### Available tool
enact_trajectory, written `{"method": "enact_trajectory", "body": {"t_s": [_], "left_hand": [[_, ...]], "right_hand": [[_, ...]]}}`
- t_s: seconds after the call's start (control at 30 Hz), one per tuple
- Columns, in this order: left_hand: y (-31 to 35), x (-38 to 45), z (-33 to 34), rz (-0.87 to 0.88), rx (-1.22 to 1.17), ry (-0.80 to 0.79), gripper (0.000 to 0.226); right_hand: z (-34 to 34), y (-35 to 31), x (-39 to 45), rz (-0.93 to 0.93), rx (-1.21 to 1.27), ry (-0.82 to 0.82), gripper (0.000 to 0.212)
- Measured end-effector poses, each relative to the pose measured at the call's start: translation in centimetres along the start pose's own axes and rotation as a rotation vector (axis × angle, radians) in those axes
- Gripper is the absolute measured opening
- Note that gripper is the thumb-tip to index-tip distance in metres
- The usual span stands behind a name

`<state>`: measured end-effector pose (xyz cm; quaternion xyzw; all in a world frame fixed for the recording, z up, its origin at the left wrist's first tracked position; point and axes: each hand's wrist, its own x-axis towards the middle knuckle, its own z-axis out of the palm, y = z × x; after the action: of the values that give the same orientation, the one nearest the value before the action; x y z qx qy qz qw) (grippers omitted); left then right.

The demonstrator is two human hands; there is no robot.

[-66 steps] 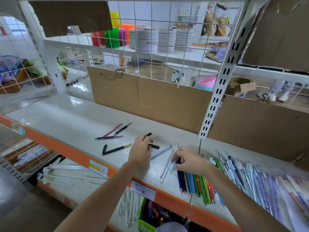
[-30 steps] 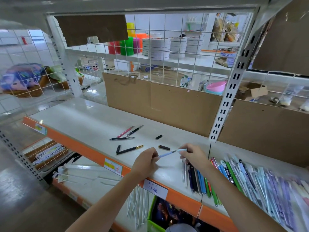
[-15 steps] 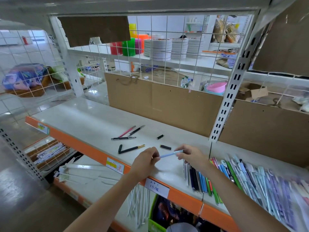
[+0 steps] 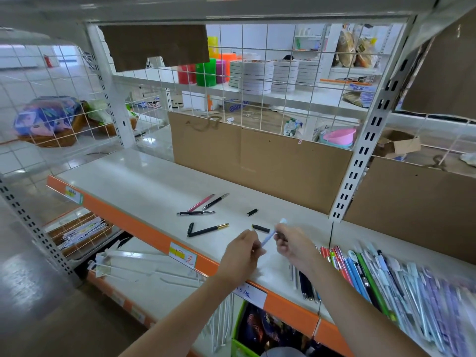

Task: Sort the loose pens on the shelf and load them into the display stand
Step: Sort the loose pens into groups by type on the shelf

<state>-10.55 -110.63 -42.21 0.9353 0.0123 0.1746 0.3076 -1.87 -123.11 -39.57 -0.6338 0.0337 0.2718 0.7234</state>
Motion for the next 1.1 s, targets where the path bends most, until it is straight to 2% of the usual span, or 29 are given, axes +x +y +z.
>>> {"method": "enact_trajectory", "body": {"t_s": [0.03, 0.1, 0.17, 0.27, 0.37, 0.5, 0.63, 0.7, 0.87, 1.0, 1.1], "left_hand": [[0.5, 0.0, 0.4, 0.024, 0.012, -0.046, 0.016], [0.8, 0.0, 0.9, 0.055, 0.037, -0.116, 0.012], [0.3, 0.3, 1.0, 0.025, 0.053, -0.124, 0.011], [-1.3, 0.5, 0.1, -0.071, 0.077, -0.086, 0.012], [-3.8, 1.0, -1.3, -0.165, 0.121, 0.016, 0.010], [-7.4, 2.2, -3.1, -0.295, 0.294, 0.162, 0.022], [-8.7, 2.4, -3.0, -0.356, 0.386, 0.117, 0.029], [-8.7, 2.3, -2.9, -0.339, 0.379, 0.104, 0.025], [-8.6, 2.1, -3.2, -0.285, 0.380, 0.066, 0.019], [-8.1, 2.1, -3.2, -0.196, 0.336, 0.054, 0.015], [-6.8, 1.5, -2.8, -0.121, 0.285, 0.025, 0.014]], "right_hand": [[0.4, 0.0, 0.3, -0.059, -0.162, 0.038, 0.022], [0.7, 0.0, 1.1, -0.189, -0.731, 0.093, 0.027], [1.0, 0.1, 1.6, -0.240, -1.159, 0.069, 0.025], [0.6, 0.1, 1.9, -0.248, -1.374, 0.079, 0.010], [-0.2, -0.6, 1.7, -0.243, -1.518, 0.090, 0.030], [-0.3, -1.2, 2.6, -0.288, -1.564, 0.077, 0.030], [1.0, -0.6, 4.0, -0.424, -1.422, 0.059, 0.029], [1.6, -0.2, 4.3, -0.465, -1.399, 0.054, 0.030], [1.9, 0.5, 3.8, -0.531, -1.526, 0.018, 0.021], [1.5, 0.2, 2.7, -0.470, -1.579, -0.012, 0.025], [0.8, 0.0, 2.6, -0.408, -1.477, -0.011, 0.029]]}}
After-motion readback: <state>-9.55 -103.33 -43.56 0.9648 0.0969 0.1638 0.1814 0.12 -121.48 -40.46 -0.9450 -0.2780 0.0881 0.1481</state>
